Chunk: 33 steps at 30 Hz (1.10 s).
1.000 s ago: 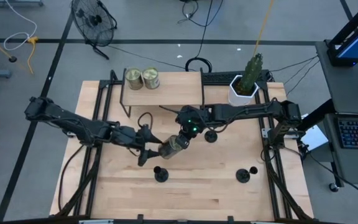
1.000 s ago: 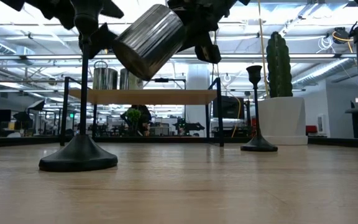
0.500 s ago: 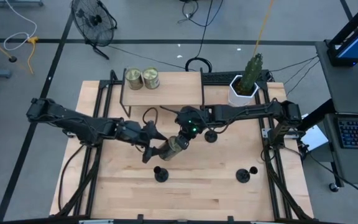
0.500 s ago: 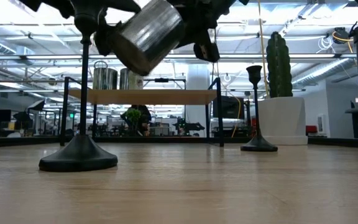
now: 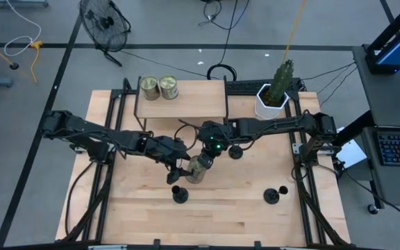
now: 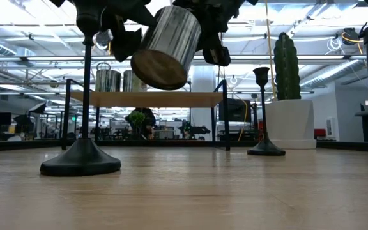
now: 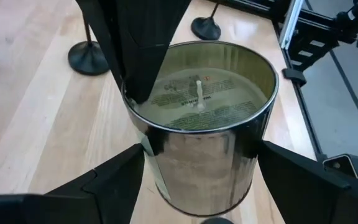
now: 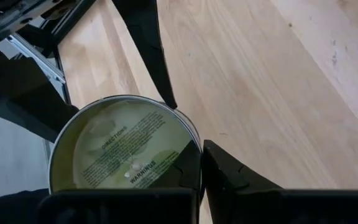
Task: Pick & Place candle stick holders
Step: Put the green scented candle on the shelf
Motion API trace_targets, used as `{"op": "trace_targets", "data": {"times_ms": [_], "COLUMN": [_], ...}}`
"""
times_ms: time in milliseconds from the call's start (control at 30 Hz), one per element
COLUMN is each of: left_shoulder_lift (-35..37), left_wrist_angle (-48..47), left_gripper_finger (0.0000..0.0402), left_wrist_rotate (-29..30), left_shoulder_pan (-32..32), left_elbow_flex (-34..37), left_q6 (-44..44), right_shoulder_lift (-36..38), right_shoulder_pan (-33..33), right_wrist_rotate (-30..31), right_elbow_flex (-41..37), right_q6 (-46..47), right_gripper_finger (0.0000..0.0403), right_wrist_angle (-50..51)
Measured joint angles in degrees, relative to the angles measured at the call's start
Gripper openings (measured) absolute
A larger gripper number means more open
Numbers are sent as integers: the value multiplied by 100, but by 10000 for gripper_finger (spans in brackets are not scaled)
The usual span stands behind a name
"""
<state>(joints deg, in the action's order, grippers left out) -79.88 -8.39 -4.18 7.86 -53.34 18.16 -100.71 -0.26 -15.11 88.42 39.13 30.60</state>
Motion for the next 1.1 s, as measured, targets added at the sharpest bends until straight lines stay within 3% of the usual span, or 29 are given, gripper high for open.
{"op": "trace_targets", "data": {"times_ms": [633,1000,1100], "left_shoulder_lift": [-3,-5,-16], "left_wrist_angle": [134,597,579], "left_gripper_finger": [311,392,394], "left_wrist_rotate": [-197,-297,-224], "left_shoulder_pan": [-2,-34,-48], "left_elbow_flex": [0,4,4], "left_q6": [150,311,415], "right_shoulder_lift": [7,15,15], "right_shoulder_pan": [99,248,236], "right_wrist_rotate": [12,457,514], "right_elbow_flex": [13,24,24], "right_q6": [0,106,132], "right_gripper_finger": [0,0,0], "right_wrist_angle": [-67,-392,-753]}}
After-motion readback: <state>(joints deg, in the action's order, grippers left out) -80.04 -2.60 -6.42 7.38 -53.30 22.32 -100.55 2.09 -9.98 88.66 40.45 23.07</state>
